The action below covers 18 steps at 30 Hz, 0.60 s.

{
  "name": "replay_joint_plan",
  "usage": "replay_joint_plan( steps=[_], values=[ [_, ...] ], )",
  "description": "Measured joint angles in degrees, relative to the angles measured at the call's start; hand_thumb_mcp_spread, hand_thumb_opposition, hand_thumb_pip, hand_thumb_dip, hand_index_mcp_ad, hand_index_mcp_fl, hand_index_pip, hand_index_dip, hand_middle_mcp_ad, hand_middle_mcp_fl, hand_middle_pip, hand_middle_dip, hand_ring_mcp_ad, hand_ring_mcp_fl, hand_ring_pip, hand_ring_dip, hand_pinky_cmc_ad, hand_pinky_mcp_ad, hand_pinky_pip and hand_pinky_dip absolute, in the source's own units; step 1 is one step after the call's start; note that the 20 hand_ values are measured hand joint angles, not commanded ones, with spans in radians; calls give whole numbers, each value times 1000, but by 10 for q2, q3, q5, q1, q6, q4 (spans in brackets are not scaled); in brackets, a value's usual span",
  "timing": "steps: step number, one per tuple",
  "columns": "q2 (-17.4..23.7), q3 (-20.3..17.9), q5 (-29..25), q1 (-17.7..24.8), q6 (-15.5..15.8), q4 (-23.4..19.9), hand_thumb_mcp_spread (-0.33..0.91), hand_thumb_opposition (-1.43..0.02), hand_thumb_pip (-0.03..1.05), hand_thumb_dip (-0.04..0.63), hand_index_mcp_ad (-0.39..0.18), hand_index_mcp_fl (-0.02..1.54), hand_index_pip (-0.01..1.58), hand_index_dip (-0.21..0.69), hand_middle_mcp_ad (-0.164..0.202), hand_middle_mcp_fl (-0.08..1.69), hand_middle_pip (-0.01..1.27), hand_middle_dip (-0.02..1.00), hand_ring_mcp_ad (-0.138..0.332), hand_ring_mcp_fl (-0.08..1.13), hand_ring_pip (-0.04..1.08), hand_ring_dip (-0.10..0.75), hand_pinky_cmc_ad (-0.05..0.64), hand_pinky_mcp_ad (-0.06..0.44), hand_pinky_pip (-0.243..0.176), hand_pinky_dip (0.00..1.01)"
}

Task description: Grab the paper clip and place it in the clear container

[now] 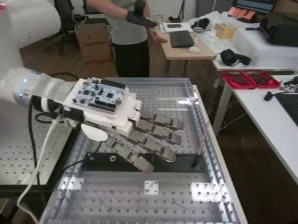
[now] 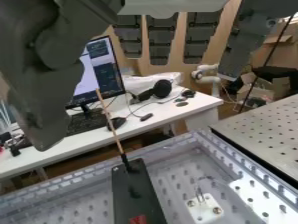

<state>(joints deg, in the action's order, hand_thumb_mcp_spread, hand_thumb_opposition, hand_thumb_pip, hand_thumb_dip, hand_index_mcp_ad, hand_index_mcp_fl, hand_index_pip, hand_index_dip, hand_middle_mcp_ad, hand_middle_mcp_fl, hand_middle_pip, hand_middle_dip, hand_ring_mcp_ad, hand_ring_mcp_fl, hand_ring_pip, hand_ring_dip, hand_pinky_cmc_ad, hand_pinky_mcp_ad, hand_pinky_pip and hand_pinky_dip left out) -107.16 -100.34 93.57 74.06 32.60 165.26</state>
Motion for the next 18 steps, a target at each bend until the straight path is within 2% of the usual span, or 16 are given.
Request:
replay_joint_plan(
  steps=[4,8,13,15,18],
  values=[
    [-28,19,33,-25,10,3,283,-745,550,133,-37,38,138,16,44,5,122,175,134,2,120,94,332,281,-80,478],
    [-51,38,64,-45,18,7,291,-745,564,162,-56,70,264,10,42,2,122,175,134,5,122,94,332,281,-80,478],
    [-83,65,110,-75,25,7,326,-752,564,171,-75,94,483,12,45,2,122,175,134,5,126,94,335,281,-80,478],
    [-93,73,126,-83,26,6,330,-752,600,176,-75,155,560,12,42,5,122,175,134,5,122,98,332,281,-80,478],
    [-106,82,147,-93,27,2,333,-759,621,190,-86,157,689,3,45,5,122,175,134,5,126,94,335,281,-80,478]
  ],
)
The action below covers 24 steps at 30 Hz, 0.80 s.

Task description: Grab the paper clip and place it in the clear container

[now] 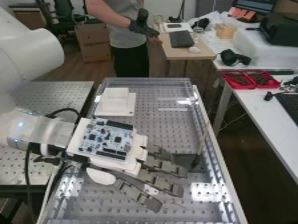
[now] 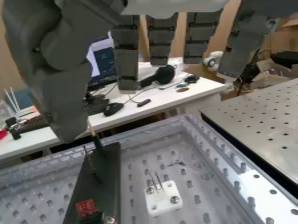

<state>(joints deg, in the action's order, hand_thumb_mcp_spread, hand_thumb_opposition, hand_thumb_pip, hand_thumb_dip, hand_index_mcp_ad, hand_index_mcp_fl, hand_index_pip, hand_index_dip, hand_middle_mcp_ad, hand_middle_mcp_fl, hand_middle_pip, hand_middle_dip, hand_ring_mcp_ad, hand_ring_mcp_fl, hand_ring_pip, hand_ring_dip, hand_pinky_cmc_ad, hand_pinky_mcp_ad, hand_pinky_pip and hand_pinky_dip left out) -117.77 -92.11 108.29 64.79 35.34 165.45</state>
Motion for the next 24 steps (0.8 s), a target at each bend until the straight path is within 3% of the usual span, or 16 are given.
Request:
replay_joint_plan(
  steps=[8,16,24],
  values=[
    [-35,28,49,-16,2,-2,360,-791,628,190,-101,188,1011,0,42,5,122,175,134,5,122,98,332,281,-80,469],
    [-69,55,87,-28,-5,-15,367,-799,641,206,-103,157,1204,0,42,5,122,175,134,2,119,98,335,281,-80,449],
    [-97,80,107,-35,-9,-20,360,-799,641,206,-119,122,1381,65,45,3,124,188,134,2,108,103,335,278,-80,424]
  ],
)
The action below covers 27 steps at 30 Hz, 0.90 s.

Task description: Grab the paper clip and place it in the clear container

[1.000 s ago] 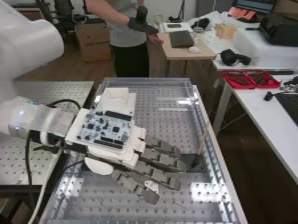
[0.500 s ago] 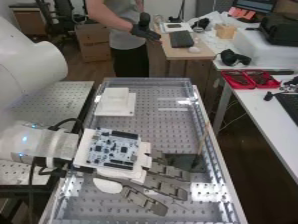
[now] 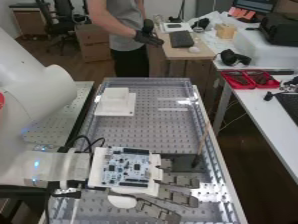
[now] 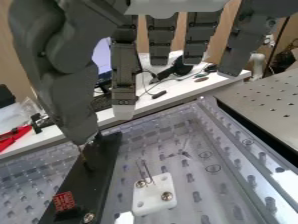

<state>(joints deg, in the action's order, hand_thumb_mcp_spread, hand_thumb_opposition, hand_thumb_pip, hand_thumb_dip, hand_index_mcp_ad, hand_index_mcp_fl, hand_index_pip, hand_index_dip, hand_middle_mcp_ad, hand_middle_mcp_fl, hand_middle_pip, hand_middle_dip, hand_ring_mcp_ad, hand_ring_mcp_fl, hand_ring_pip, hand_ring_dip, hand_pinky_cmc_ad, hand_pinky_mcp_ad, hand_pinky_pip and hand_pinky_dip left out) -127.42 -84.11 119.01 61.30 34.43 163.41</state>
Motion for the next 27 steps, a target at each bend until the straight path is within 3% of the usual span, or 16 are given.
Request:
replay_joint_plan(
  steps=[10,27],
  values=[
    [-13,3,13,-5,17,-24,421,-799,641,206,-122,138,1456,108,45,3,120,188,134,7,86,119,335,278,-75,328],
    [-29,-3,27,-1,55,-67,436,-799,614,223,-136,188,1487,110,42,5,141,204,134,5,96,126,332,278,-75,302]
  ],
)
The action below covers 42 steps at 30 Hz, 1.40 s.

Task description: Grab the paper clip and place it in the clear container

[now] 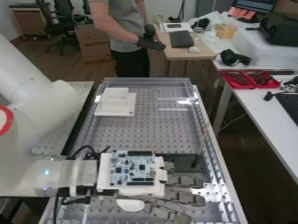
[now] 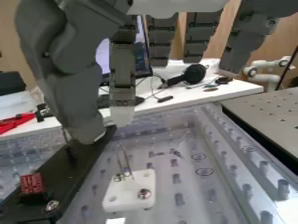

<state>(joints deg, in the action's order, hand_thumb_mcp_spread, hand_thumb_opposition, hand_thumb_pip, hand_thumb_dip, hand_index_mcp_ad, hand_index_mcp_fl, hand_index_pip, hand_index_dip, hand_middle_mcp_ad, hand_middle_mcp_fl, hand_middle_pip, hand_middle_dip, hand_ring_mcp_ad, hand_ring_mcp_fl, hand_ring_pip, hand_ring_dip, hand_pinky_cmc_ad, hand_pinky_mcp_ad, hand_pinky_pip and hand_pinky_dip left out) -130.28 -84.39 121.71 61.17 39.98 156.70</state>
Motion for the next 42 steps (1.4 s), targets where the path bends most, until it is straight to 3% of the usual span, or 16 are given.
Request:
replay_joint_plan(
  steps=[42],
  values=[
    [-26,21,16,-7,15,13,443,-834,641,253,-171,272,1445,87,45,26,141,206,124,2,80,134,319,278,-61,253]
  ],
)
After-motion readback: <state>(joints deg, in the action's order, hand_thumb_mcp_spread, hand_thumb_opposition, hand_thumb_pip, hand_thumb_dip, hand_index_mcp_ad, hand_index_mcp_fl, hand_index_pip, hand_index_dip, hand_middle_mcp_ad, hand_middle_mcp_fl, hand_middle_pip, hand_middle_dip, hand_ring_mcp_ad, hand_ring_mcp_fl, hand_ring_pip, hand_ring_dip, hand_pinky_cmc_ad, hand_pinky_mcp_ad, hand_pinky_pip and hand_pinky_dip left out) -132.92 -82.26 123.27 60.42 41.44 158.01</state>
